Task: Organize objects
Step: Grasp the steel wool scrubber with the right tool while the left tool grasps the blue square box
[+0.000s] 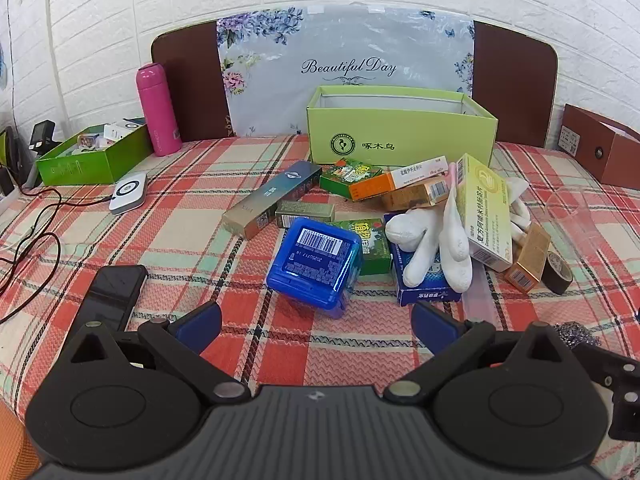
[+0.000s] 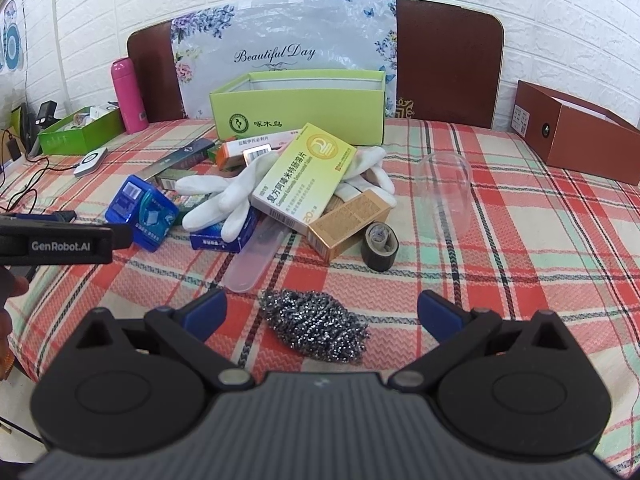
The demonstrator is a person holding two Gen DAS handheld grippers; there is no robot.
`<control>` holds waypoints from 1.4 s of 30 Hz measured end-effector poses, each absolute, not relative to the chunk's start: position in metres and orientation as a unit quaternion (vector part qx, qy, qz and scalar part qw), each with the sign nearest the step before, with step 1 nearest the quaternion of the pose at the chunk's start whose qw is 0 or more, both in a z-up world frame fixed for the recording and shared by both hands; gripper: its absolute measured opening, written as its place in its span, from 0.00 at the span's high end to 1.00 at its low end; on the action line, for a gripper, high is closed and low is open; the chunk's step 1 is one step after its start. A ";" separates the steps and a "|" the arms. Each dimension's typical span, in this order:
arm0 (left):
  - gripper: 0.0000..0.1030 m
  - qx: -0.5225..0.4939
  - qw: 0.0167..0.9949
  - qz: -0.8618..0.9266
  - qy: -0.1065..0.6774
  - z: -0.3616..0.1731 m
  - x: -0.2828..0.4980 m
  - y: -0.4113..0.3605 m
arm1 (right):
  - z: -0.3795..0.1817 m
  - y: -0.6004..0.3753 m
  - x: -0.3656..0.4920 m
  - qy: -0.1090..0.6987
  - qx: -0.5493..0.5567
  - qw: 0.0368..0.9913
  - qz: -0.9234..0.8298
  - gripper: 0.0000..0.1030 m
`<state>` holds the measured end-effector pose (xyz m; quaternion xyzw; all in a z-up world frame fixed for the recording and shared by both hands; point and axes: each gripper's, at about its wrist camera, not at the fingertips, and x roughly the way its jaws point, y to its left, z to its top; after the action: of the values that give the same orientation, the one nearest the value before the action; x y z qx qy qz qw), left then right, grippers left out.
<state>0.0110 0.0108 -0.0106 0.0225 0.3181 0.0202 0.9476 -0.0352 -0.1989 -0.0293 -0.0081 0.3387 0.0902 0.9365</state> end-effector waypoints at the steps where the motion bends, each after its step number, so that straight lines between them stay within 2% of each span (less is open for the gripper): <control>1: 0.00 0.023 0.947 0.021 0.319 -0.011 0.011 0.011 | -0.030 -0.199 -0.035 0.340 -0.007 0.936 0.091 0.00; 16: 0.00 0.027 0.944 0.007 0.327 -0.020 0.026 0.021 | -0.049 -0.203 -0.024 0.358 0.006 0.928 0.106 0.00; 24: 0.00 0.071 0.947 -0.039 0.309 -0.019 0.063 0.031 | -0.072 -0.204 -0.017 0.376 0.006 0.919 0.121 0.00; 26: 0.01 0.069 0.944 -0.048 0.320 -0.025 0.076 0.032 | -0.074 -0.202 -0.016 0.371 0.004 0.920 0.124 0.03; 29: 0.15 0.047 0.937 -0.063 0.340 -0.031 0.083 0.038 | -0.075 -0.200 -0.011 0.369 -0.006 0.921 0.125 0.16; 31: 0.15 0.028 0.938 -0.073 0.339 -0.032 0.081 0.042 | -0.077 -0.200 -0.007 0.373 -0.007 0.920 0.122 0.27; 32: 0.15 0.027 0.939 -0.075 0.335 -0.033 0.079 0.043 | -0.078 -0.199 -0.005 0.371 -0.010 0.921 0.120 0.29; 34: 0.15 0.038 0.940 -0.067 0.332 -0.035 0.079 0.042 | -0.078 -0.196 -0.003 0.367 -0.021 0.922 0.119 0.43; 37: 0.17 0.046 0.938 -0.065 0.337 -0.037 0.084 0.044 | -0.077 -0.191 -0.001 0.368 -0.041 0.921 0.120 0.46; 40: 0.42 0.018 0.933 -0.092 0.346 -0.037 0.088 0.048 | -0.077 -0.190 -0.001 0.369 -0.045 0.921 0.119 0.53; 42: 0.43 0.004 0.932 -0.093 0.349 -0.037 0.091 0.051 | -0.076 -0.192 0.000 0.369 -0.040 0.921 0.119 0.56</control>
<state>0.0906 0.0507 -0.0375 0.0036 0.3490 -0.0934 0.9325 0.0000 -0.1916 -0.0764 -0.0405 0.3690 0.1193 0.9209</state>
